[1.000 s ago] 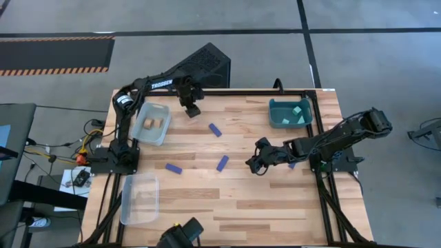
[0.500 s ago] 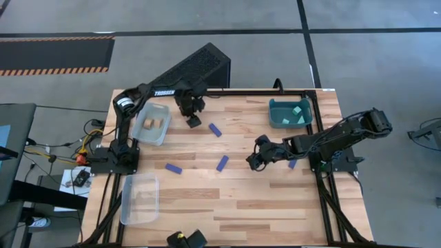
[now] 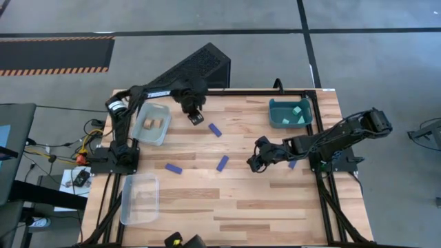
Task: Sort & place blocks by color
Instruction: Put the light brown block into the white bin
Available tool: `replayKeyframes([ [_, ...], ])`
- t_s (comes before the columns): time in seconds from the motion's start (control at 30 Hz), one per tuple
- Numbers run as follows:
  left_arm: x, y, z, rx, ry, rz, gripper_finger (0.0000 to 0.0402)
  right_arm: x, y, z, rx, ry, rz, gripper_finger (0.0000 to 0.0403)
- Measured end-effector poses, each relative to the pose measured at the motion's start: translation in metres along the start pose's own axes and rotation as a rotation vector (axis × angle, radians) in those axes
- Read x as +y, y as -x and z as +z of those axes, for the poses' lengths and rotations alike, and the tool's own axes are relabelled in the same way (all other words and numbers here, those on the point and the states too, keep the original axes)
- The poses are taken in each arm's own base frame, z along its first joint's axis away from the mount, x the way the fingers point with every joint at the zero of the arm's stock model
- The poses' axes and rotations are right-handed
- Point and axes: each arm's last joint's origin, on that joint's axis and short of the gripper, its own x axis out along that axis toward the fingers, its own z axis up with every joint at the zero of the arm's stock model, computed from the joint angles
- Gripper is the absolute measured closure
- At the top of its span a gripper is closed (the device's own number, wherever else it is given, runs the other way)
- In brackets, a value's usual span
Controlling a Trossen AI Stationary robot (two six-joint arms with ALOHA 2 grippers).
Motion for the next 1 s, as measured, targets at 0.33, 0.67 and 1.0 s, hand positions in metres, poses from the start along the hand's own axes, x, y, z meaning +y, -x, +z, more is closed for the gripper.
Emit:
replayKeyframes([
  [0.33,-0.006,0.077,-0.038,-0.252,0.119,0.158,0.0300,0.007,0.003,-0.014,-0.015,0.023,0.011,0.0241],
  [0.67,-0.011,0.122,-0.115,-0.411,0.291,0.193,0.0301,0.006,0.002,-0.010,-0.021,0.034,0.014,0.0241],
  [1.0,-0.002,0.113,-0.167,-0.359,0.412,0.269,0.0293,0.004,-0.001,0.013,-0.063,0.026,0.063,0.0241],
])
